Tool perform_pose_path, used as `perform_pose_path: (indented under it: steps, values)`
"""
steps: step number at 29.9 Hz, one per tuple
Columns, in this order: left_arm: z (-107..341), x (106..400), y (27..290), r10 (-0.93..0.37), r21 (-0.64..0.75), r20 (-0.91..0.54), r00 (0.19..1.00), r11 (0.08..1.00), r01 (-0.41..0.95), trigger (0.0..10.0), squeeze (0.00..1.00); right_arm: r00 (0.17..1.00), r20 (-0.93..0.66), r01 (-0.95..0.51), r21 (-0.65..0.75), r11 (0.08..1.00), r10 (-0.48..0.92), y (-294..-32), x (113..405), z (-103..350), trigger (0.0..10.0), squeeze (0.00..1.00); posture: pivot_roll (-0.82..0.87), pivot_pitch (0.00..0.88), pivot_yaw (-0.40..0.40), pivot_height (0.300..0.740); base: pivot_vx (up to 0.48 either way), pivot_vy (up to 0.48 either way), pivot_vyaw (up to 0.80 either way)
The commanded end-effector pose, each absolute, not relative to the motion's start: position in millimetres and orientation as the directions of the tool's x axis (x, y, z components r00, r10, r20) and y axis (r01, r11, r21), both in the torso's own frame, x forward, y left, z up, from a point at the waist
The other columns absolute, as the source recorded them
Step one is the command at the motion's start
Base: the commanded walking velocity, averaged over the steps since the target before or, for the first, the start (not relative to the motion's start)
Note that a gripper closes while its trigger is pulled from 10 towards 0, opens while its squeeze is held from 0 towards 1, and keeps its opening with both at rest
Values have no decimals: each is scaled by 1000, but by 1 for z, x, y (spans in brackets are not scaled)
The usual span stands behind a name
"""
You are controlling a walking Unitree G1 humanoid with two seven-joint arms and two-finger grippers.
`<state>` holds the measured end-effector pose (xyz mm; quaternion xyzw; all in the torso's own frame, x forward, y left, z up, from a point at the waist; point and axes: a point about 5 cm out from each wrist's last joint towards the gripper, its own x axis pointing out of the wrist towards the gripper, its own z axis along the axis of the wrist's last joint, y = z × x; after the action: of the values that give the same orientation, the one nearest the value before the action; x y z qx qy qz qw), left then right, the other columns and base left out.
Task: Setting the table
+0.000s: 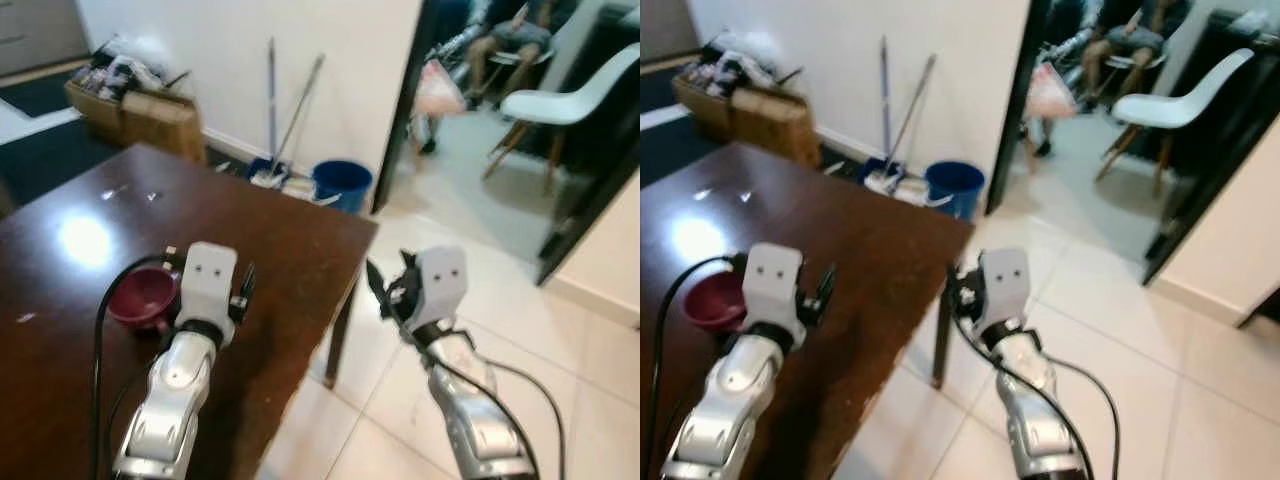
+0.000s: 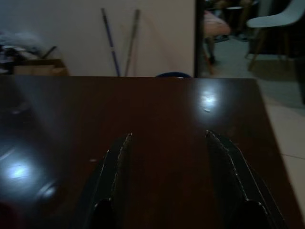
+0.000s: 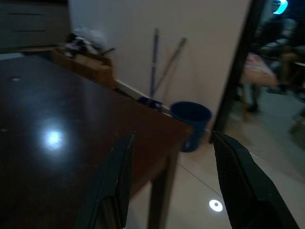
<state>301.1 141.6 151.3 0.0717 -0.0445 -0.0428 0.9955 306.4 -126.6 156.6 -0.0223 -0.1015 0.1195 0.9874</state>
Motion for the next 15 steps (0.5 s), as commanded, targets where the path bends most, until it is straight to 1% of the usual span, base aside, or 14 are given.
perform_pose_path:
  steps: [1, 15]
  values:
    - [145, 299, 143, -90, 154, 57, 994, 985, 80, 10000, 0, 953, 174, -243, -51, 969, 249, -124, 305, 152, 10000, 0, -48, 0, 41, 740, 0, 0, -800]
    - [144, 300, 141, -94, 150, 55, 994, 985, 85, 10000, 0, 954, 170, -242, -52, 969, 247, -125, 304, 151, 10000, 0, -50, 1, 39, 740, 0, 0, -800]
